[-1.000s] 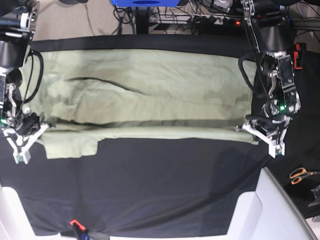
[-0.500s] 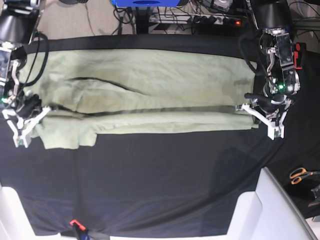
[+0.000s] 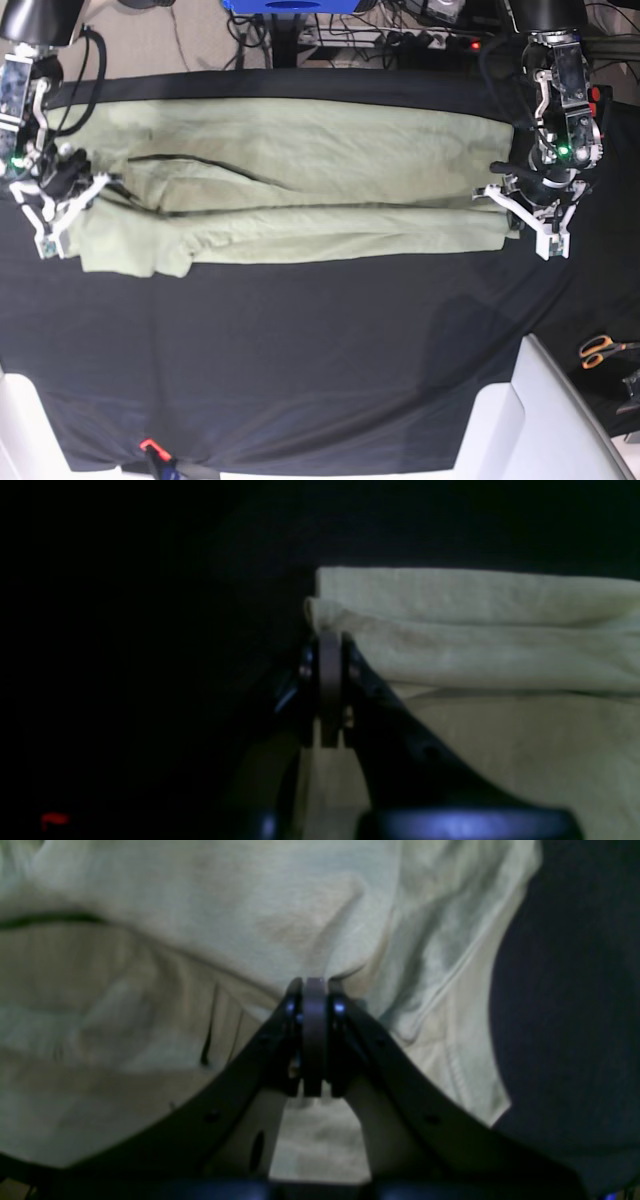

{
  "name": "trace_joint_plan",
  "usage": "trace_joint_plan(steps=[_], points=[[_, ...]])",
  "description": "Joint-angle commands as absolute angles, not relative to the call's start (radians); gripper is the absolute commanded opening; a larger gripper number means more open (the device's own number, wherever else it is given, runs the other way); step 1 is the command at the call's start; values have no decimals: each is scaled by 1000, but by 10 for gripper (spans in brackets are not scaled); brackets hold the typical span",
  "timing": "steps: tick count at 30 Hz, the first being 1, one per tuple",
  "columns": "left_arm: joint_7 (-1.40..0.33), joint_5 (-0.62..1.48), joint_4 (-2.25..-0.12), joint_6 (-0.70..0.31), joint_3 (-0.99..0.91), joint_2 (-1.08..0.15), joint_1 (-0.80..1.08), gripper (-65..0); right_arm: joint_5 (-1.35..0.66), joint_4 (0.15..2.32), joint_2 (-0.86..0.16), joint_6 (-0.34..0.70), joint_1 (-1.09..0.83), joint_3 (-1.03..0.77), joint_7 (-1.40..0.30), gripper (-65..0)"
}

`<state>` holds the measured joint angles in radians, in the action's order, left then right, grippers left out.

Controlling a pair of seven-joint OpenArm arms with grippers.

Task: Fold the T-shirt properly
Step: 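Lift the grasped edge and fold it over toward the collar side, then hold the folded strip and pull its ends apart to straighten it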

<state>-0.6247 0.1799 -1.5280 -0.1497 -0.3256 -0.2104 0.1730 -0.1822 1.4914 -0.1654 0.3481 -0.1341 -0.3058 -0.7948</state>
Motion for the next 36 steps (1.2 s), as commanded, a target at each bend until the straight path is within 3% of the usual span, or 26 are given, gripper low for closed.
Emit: trace_joint_plan(steps=[1, 36], points=[[-605, 179, -1550, -145, -329, -228, 173, -650, -188, 1517, -180, 344, -120, -309, -782, -650], [-599, 168, -1411, -143, -275, -229, 166, -650, -188, 1469, -153, 344, -174, -308, -777, -650]])
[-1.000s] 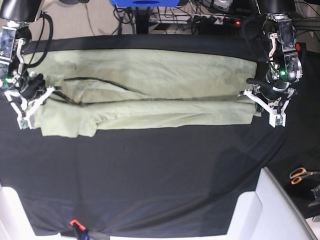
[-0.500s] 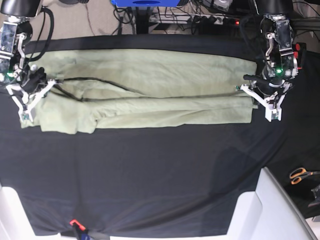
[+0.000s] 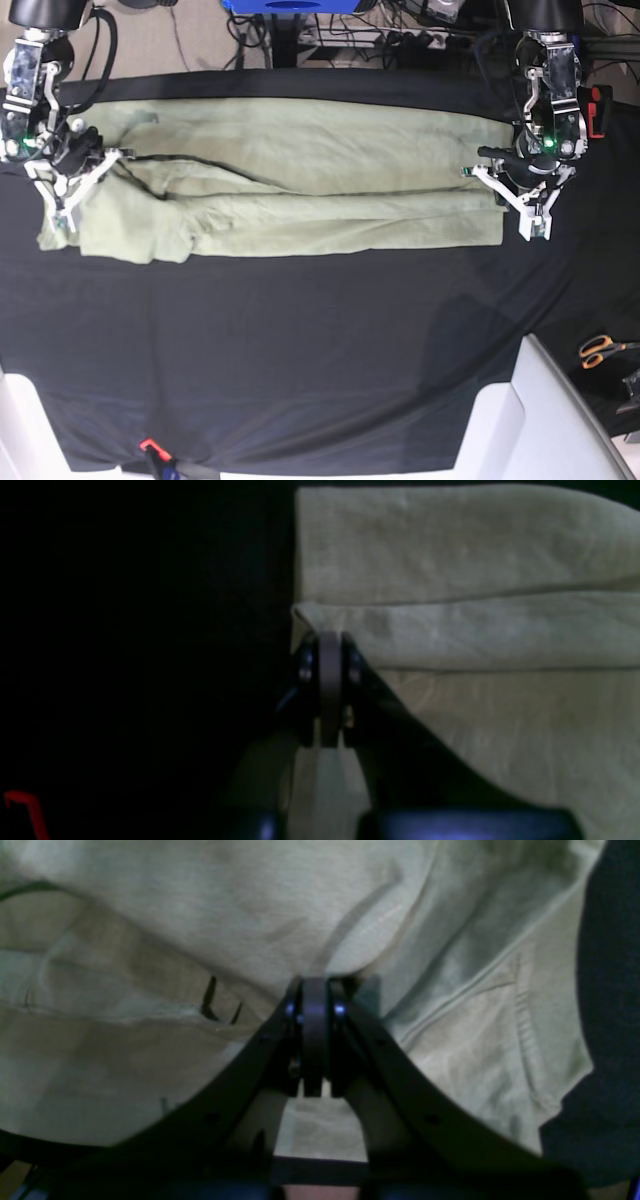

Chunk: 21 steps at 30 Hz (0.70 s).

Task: Fold the T-shirt properly
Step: 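Hold the folded strip and pull its ends apart to straighten it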

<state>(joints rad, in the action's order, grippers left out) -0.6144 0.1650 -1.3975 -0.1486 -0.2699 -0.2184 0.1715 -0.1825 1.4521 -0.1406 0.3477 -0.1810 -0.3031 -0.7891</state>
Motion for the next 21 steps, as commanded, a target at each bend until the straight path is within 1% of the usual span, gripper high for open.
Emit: trace_joint_plan(steps=[1, 5, 21], points=[[-598, 168, -1397, -143, -275, -229, 165, -650, -188, 1469, -153, 344, -174, -308, -777, -650], [-535, 166, -1371, -143, -275, -231, 176, -650, -188, 1469, -153, 344, -174, -309, -777, -650], [-530, 166, -1339, -143, -271, -251, 151, -650, -186, 1469, -157, 344, -183, -309, -777, -650]])
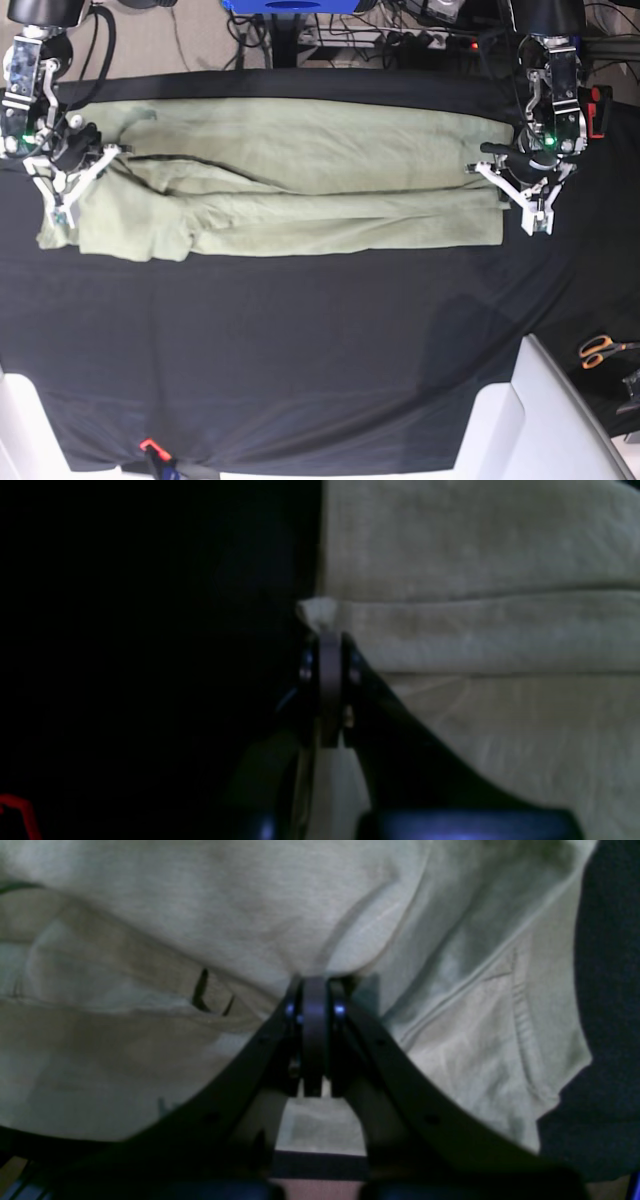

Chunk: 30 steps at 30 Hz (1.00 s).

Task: Fold the T-shirt properly
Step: 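Hold the folded strip and pull its ends apart to straighten it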

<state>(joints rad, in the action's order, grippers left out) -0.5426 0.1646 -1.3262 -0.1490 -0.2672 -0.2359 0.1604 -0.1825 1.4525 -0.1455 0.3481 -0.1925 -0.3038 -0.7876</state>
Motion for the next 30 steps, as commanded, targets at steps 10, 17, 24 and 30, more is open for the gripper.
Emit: trace_joint_plan(steps=[10, 17, 24, 30], points=[[-530, 166, -1339, -143, -269, -265, 150, -650, -186, 1475, -157, 344, -185, -309, -780, -650], [-530, 166, -1320, -143, -269, -278, 128, -650, -186, 1495, -157, 344, -197, -309, -782, -650], [-530, 166, -1288, -143, -269, -278, 102, -650, -186, 1508, -159, 344, -194, -357, -782, -650], [-530, 168, -1293, -143, -269, -277, 102, -650, -186, 1508, -188, 344, -197, -358, -796, -650]])
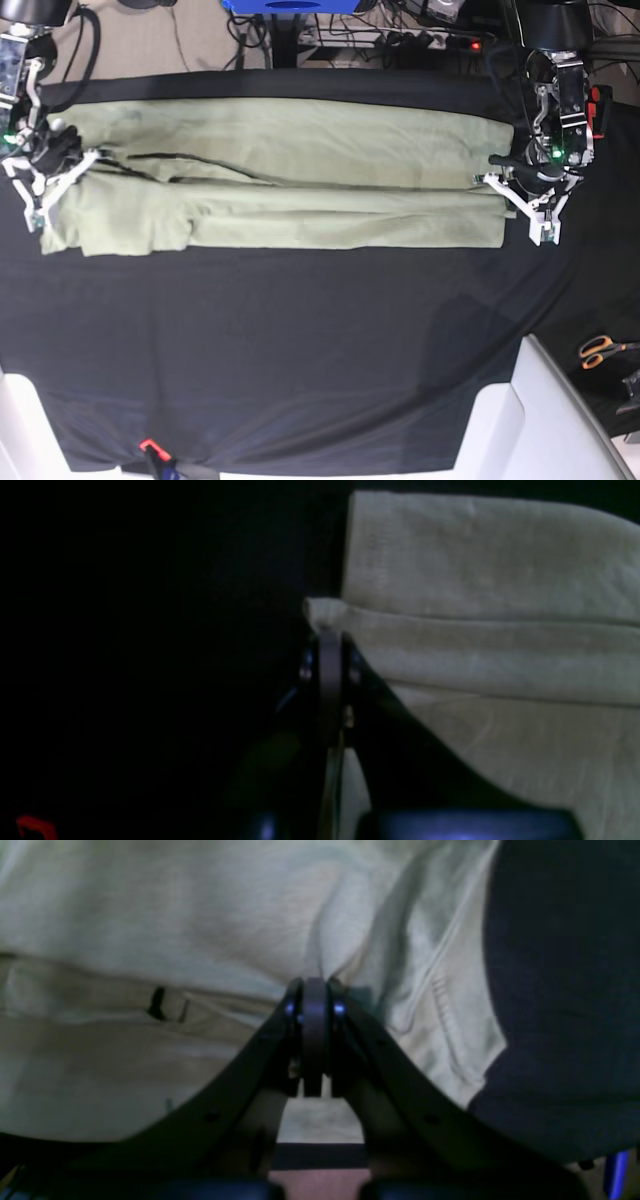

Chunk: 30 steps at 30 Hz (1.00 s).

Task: Fold the T-shirt properly
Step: 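Hold the folded strip and pull its ends apart to straighten it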

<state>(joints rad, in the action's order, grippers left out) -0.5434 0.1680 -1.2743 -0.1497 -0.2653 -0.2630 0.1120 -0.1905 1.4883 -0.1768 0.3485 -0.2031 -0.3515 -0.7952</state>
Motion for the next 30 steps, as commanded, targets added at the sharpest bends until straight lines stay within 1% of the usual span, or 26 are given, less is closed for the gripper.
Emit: trace_joint_plan(steps=[1, 7, 17, 25, 26, 27, 30], points=[[-530, 168, -1293, -143, -269, -275, 104, -650, -186, 1508, -188, 344, -197, -358, -806, -650], [-530, 168, -1287, -143, -199, -274, 111, -650, -186, 1508, -166, 344, -206, -358, -808, -650], [-530, 168, -1285, -143, -194, -275, 104, -650, -186, 1500, -173, 344, -209, -360, -809, -650], [-530, 166, -1285, -143, -194, -278, 110, -650, -185, 1498, -173, 343, -213, -395, -814, -645], [-530, 166, -1285, -143, -194, -277, 111, -650, -185, 1498, -173, 343, -213, -395, -823, -630], [-530, 166, -1285, -143, -194, -275, 111, -650, -185, 1498, -171, 343, -213, -395, -842, -597], [-530, 166, -1285, -143, -194, -272, 111, -650, -188, 1517, -163, 343, -209, -409, -885, -450]])
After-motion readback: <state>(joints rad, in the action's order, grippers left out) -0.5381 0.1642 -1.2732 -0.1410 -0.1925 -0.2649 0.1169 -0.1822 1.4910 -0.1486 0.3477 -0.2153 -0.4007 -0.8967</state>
